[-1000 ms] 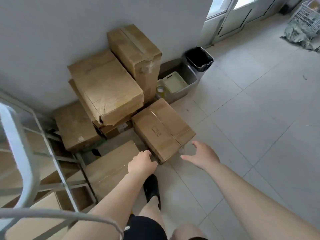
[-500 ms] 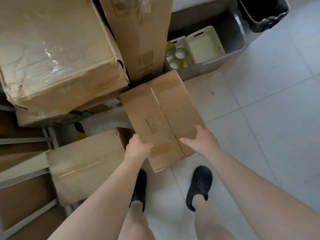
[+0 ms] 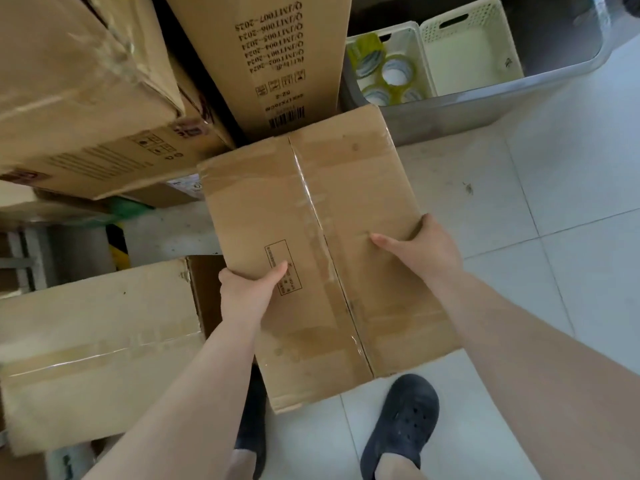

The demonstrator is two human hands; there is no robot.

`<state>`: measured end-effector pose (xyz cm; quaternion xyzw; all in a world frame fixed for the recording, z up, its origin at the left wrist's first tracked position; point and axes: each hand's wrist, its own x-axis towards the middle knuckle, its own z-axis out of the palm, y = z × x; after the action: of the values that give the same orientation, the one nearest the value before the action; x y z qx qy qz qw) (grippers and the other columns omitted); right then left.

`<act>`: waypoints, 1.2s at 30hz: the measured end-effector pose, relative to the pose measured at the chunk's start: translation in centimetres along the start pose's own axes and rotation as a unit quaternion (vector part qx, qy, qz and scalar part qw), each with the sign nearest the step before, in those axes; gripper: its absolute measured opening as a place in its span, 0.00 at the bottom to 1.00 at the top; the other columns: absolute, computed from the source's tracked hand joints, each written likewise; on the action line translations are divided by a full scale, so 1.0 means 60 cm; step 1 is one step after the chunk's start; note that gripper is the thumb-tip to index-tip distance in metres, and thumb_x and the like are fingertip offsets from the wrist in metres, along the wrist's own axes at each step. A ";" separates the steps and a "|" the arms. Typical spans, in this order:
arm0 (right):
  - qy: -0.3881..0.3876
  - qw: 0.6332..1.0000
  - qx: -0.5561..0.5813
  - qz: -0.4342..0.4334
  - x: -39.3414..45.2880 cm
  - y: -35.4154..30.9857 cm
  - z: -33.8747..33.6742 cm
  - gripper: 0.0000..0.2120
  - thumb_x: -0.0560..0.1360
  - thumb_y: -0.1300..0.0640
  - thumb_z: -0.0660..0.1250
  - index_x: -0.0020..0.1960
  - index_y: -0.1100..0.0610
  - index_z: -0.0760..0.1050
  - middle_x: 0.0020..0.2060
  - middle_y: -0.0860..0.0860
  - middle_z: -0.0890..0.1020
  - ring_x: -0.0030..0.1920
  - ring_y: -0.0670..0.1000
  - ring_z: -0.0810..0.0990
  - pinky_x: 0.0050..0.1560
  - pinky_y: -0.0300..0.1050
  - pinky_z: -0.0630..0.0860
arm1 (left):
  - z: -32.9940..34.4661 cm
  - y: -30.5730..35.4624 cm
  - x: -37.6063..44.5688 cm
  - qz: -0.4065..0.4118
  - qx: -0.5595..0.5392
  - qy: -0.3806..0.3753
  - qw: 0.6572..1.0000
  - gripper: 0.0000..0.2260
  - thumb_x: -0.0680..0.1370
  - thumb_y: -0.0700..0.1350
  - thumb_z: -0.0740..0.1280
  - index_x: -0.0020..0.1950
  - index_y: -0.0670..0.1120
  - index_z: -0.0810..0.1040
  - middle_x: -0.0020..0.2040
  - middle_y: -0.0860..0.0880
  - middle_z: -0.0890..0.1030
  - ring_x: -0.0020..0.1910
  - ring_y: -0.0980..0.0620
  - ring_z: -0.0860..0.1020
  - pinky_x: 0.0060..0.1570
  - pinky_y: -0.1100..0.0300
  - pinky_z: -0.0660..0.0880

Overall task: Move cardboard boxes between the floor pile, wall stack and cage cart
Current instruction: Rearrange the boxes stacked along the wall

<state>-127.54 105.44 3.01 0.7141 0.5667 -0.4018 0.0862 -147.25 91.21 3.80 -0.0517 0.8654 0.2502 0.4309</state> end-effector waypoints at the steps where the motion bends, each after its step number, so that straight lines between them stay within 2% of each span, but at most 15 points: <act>1: 0.001 1.000 -0.001 0.001 -0.006 0.004 -0.003 0.35 0.63 0.34 0.73 0.58 0.57 0.69 0.54 0.53 0.78 0.55 0.57 0.77 0.46 0.47 0.72 | 0.001 -0.004 -0.006 0.002 -0.005 0.003 1.000 0.42 0.66 0.52 0.78 0.72 0.42 0.60 0.65 0.44 0.72 0.63 0.42 0.73 0.62 0.46 0.73; 6: 0.009 0.999 0.016 0.037 -0.049 0.031 -0.028 0.35 0.63 0.34 0.73 0.57 0.58 0.69 0.55 0.54 0.78 0.57 0.58 0.77 0.50 0.49 0.73 | 0.006 -0.020 -0.053 0.002 -0.023 0.017 1.000 0.40 0.65 0.51 0.78 0.70 0.42 0.62 0.63 0.44 0.74 0.61 0.42 0.74 0.60 0.43 0.74; 10: 0.048 0.997 0.042 0.038 -0.103 0.048 -0.068 0.34 0.63 0.36 0.73 0.57 0.57 0.68 0.55 0.52 0.78 0.56 0.57 0.77 0.46 0.47 0.70 | -0.005 -0.026 -0.105 0.063 0.014 0.036 0.997 0.39 0.66 0.53 0.77 0.70 0.43 0.63 0.63 0.46 0.75 0.61 0.44 0.75 0.58 0.48 0.75; 13: 0.080 0.994 0.070 0.024 -0.169 0.052 -0.111 0.34 0.63 0.37 0.75 0.57 0.57 0.67 0.55 0.52 0.77 0.57 0.57 0.76 0.47 0.46 0.70 | -0.032 -0.019 -0.176 0.073 0.007 0.037 0.997 0.40 0.66 0.55 0.77 0.70 0.44 0.62 0.64 0.47 0.74 0.62 0.44 0.74 0.56 0.51 0.72; 16: 0.090 0.991 0.093 0.017 -0.242 0.053 -0.162 0.36 0.61 0.37 0.75 0.59 0.56 0.68 0.56 0.52 0.77 0.57 0.57 0.76 0.52 0.50 0.74 | -0.067 -0.007 -0.261 0.063 -0.020 0.033 0.997 0.39 0.66 0.54 0.77 0.70 0.43 0.62 0.64 0.47 0.74 0.62 0.44 0.74 0.54 0.54 0.70; 19: 0.092 0.990 0.107 0.003 -0.321 0.049 -0.229 0.37 0.61 0.37 0.76 0.59 0.57 0.68 0.56 0.53 0.77 0.57 0.57 0.76 0.51 0.50 0.74 | -0.109 0.016 -0.363 0.071 -0.050 0.043 0.995 0.38 0.67 0.54 0.77 0.69 0.44 0.62 0.63 0.46 0.74 0.61 0.44 0.74 0.57 0.51 0.72; 23: 0.078 0.991 0.105 -0.036 -0.441 0.043 -0.315 0.34 0.60 0.38 0.76 0.54 0.56 0.67 0.53 0.52 0.77 0.56 0.57 0.76 0.50 0.50 0.74 | -0.174 0.028 -0.493 0.075 -0.081 0.082 0.991 0.36 0.66 0.55 0.77 0.67 0.44 0.65 0.61 0.46 0.75 0.59 0.44 0.75 0.57 0.49 0.74; 26: 0.062 0.990 0.103 -0.074 -0.535 0.033 -0.379 0.32 0.61 0.38 0.76 0.51 0.54 0.65 0.51 0.50 0.74 0.57 0.57 0.75 0.50 0.48 0.74 | -0.233 0.036 -0.597 0.091 -0.086 0.118 0.985 0.40 0.63 0.60 0.77 0.67 0.46 0.64 0.61 0.47 0.75 0.60 0.44 0.75 0.59 0.44 0.74; 30: 0.038 0.987 0.083 -0.129 -0.649 0.005 -0.442 0.32 0.63 0.39 0.76 0.52 0.57 0.65 0.48 0.48 0.70 0.58 0.57 0.74 0.47 0.45 0.68 | -0.326 0.045 -0.715 0.119 -0.074 0.169 0.976 0.38 0.64 0.60 0.75 0.67 0.47 0.65 0.61 0.47 0.75 0.61 0.43 0.74 0.58 0.43 0.74; 33: 0.028 0.979 0.069 -0.191 -0.732 -0.030 -0.462 0.36 0.63 0.38 0.75 0.58 0.60 0.66 0.54 0.52 0.73 0.59 0.57 0.74 0.49 0.45 0.68 | -0.409 0.038 -0.782 0.130 -0.086 0.215 0.964 0.37 0.66 0.60 0.74 0.68 0.46 0.66 0.62 0.46 0.75 0.62 0.43 0.73 0.60 0.43 0.73; 36: 0.015 0.963 0.059 -0.263 -0.811 -0.073 -0.466 0.39 0.63 0.39 0.75 0.63 0.61 0.65 0.60 0.55 0.72 0.60 0.57 0.73 0.53 0.47 0.70 | -0.497 0.012 -0.834 0.128 -0.116 0.250 0.953 0.36 0.67 0.62 0.73 0.69 0.46 0.66 0.62 0.46 0.75 0.62 0.43 0.73 0.60 0.43 0.73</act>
<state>-119.76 87.12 55.65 0.5493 0.7113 -0.4323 -0.0736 -137.77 71.29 57.74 -0.0508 0.9099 0.3812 0.1556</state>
